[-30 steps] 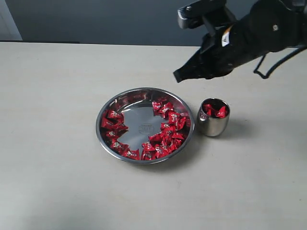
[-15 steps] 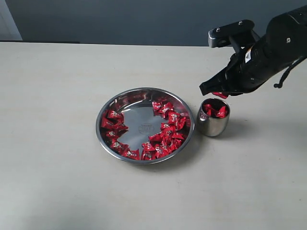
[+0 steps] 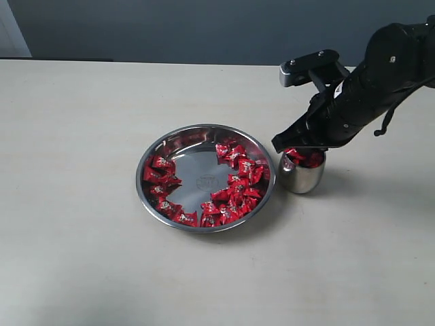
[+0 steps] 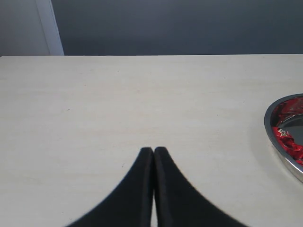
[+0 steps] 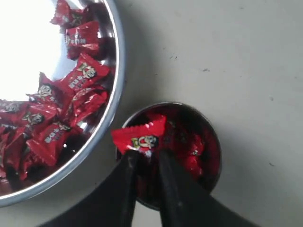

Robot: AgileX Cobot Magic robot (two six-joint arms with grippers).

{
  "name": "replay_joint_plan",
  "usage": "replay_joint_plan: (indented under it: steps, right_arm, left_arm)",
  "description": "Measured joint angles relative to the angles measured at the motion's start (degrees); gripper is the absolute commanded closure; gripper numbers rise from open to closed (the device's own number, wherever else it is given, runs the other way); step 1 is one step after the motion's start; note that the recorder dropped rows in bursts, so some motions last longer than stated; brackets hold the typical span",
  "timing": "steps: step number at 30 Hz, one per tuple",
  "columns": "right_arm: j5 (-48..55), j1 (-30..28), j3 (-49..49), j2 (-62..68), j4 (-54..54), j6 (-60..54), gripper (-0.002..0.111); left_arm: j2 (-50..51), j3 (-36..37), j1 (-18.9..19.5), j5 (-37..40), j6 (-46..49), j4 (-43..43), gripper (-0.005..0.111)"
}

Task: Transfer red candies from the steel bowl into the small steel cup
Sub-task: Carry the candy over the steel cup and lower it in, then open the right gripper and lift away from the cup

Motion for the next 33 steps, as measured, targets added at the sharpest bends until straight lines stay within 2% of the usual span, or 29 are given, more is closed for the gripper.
replay_joint_plan:
  steps: [10,20,33]
  right_arm:
    - [-0.67,0.0,0.0,1.36,-1.28,-0.46,0.082]
    - [-1.62,0.0,0.0,-1.79,-8.62,3.4,0.082]
    - [-1.99,0.0,-1.22,-2.52,-6.9,3.75,0.082]
  left_arm:
    - [0.0,0.0,0.0,0.0,0.0,0.0,0.106]
    - [0.0,0.0,0.0,0.0,0.0,0.0,0.106]
    - [0.0,0.0,0.0,0.0,0.0,0.0,0.106]
